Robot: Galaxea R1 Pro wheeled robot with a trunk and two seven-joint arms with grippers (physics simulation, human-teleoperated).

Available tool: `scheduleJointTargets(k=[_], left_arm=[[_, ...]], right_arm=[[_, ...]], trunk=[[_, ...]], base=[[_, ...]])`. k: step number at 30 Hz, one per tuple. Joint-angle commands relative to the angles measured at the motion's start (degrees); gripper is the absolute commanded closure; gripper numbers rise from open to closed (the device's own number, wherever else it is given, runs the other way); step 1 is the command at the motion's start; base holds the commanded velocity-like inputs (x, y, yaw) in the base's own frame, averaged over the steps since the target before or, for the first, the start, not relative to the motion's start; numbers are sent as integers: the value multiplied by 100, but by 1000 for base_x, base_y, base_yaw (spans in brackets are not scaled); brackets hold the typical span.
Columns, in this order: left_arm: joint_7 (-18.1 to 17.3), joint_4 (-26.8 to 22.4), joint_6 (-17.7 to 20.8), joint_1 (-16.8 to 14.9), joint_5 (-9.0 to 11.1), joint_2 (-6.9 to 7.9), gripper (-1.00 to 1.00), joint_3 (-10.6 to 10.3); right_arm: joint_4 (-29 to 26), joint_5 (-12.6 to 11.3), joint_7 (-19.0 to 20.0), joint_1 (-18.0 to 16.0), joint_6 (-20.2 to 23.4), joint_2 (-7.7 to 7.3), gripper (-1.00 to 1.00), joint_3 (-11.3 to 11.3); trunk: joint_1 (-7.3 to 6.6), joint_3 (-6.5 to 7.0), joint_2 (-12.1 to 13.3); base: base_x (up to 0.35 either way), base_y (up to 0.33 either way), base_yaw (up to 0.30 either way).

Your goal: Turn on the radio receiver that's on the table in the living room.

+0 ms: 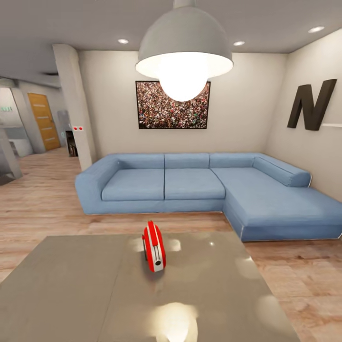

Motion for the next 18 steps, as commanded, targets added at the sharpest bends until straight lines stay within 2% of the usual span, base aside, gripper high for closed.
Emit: scheduleJointTargets(k=[1,8,18], left_arm=[[-1,0,-2,0,0,0,-100,-1],[-11,0,-4,-1,-4,-17,-100,-2],[-12,0,-4,-1,-13,-19,-100,0]], right_arm=[[0,2,0,0,0,0,-100,1],[0,2,1,0,0,-3,-100,1],[0,1,1,0,0,-2,-100,1]], trunk=[[0,0,0],[0,0,0],[0,0,0]], base=[[13,0,223],[3,0,234],[0,0,29]])
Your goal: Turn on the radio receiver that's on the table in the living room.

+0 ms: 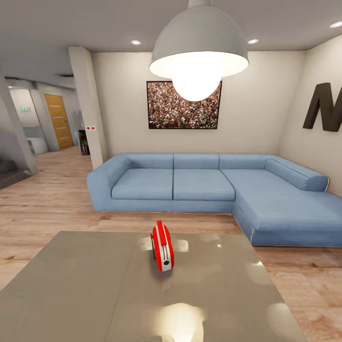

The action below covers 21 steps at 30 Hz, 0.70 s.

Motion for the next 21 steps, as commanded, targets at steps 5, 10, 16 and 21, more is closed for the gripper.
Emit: scheduleJointTargets(k=[5,10,16,21], left_arm=[[0,0,0,0,2,0,-100,-1],[0,0,0,0,0,-1,-100,5],[0,0,0,2,2,0,-100,7],[0,0,0,0,8,2,-100,15]], right_arm=[[0,0,0,0,0,1,-100,0],[0,0,0,0,0,-1,-100,0],[0,0,0,0,0,0,-100,0],[0,0,0,0,0,-1,-100,0]], trunk=[[0,0,0],[0,0,0],[0,0,0],[0,0,0]], base=[[0,0,0],[0,0,0],[4,0,0],[192,19,0]])
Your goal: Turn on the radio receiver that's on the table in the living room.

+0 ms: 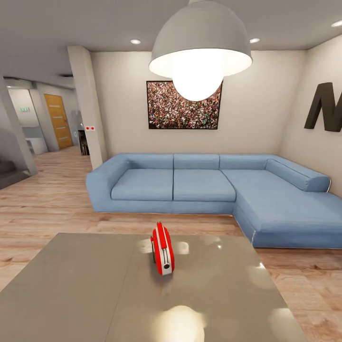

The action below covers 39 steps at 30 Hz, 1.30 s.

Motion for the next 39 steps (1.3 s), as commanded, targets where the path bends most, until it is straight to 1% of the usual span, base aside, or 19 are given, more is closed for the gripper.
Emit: scheduleJointTargets(k=[1,10,18,23,32,39], left_arm=[[0,0,0,0,0,-1,-100,0],[0,0,6,2,0,-1,-100,0],[0,0,8,1,4,1,-100,1],[17,0,9,0,20,-1,-100,-4],[18,0,9,0,51,-3,-100,0],[18,0,4,0,37,-10,-100,1]], right_arm=[[0,0,0,0,0,0,-100,0],[0,0,0,0,0,-2,-100,0],[0,0,0,0,0,-4,-100,0],[0,0,0,0,0,2,-100,0],[0,0,8,0,0,-1,-100,0],[0,0,9,0,0,-2,-100,0]], trunk=[[0,0,0],[0,0,0],[0,0,0],[0,0,0],[0,0,0],[0,0,0]], base=[[202,29,0],[48,31,0],[127,239,0],[77,20,0],[275,1,0],[56,0,0]])
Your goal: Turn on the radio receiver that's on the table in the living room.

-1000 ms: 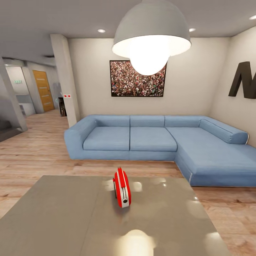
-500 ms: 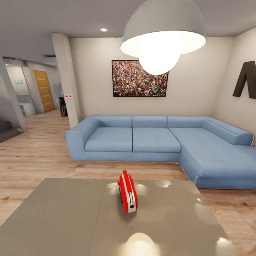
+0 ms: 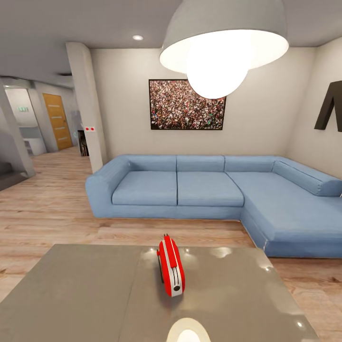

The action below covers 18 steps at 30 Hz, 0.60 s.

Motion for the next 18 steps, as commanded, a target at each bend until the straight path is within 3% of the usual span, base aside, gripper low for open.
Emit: scheduleJointTargets(k=[1,18], left_arm=[[-3,0,1,0,0,0,-100,0],[-15,0,-4,0,-2,0,-100,0]], right_arm=[[0,0,0,0,0,-1,-100,0],[0,0,-8,0,0,-4,-100,0]], trunk=[[0,0,0],[0,0,0]], base=[[12,0,0],[1,0,0]])
